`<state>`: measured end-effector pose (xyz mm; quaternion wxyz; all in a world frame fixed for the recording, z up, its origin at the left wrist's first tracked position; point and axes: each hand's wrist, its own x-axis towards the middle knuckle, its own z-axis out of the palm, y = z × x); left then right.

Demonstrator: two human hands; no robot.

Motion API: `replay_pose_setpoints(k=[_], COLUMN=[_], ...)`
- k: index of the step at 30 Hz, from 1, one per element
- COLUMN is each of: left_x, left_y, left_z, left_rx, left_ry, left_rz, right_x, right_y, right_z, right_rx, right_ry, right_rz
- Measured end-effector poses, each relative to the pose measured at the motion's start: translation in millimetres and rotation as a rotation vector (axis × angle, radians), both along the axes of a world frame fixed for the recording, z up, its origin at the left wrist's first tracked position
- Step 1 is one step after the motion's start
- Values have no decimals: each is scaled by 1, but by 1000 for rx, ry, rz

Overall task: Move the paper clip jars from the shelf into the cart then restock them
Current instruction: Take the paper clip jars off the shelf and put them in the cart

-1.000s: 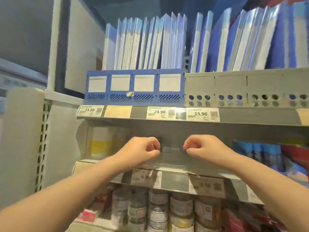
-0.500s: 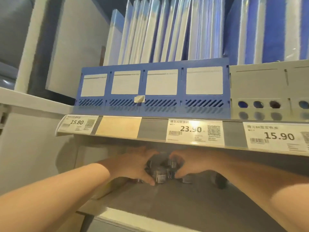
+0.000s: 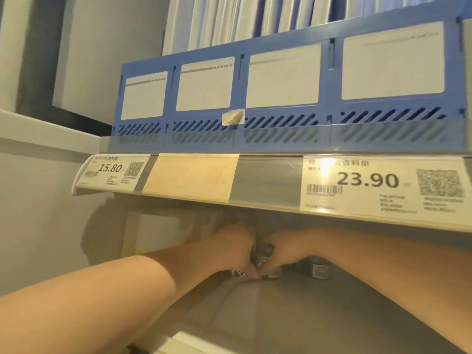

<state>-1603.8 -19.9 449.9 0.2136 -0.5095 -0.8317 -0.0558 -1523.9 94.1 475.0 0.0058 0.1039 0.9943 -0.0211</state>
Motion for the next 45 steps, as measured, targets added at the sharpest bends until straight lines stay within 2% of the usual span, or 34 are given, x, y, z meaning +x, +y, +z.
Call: replay_pose_setpoints(k=[3,8,15,23,27,32,37,40,41,45], left_x=[3,2,9,36,68,111,153,169,173,183], left_y=[0,-3,-12,-24,-30,-40,-53,-62,-63,-66], left_z=[1,5,6,3,4,2,-3,-1,0,1], left_rx=[-1,54,37,77,79,104,151,85,63,72], left_ry=[9,-186,-322,-351,-367,-417,-518,-531,-540,-595], left_rz=[20,-26,-106,-230,-331,-411,-476,-434,-408,-370], right_x=[1,12,38,73,100,152,203,231,238,249], right_y=[-2,-4,-14,-21,-23,-34,-53,-66,-68,-71], right_z=[-5,-7,-9,-15,-17,-12,-12,-9,-9,-15], right_rx=[28,-58,-112,-201,-314,-381,-327,-317,-330,-368], right_ry=[24,43,71,166,206,155,121,-111,-126,37], right_rz=[-27,-12,-28,-57,-85,-80,-143,-232,-248,-282])
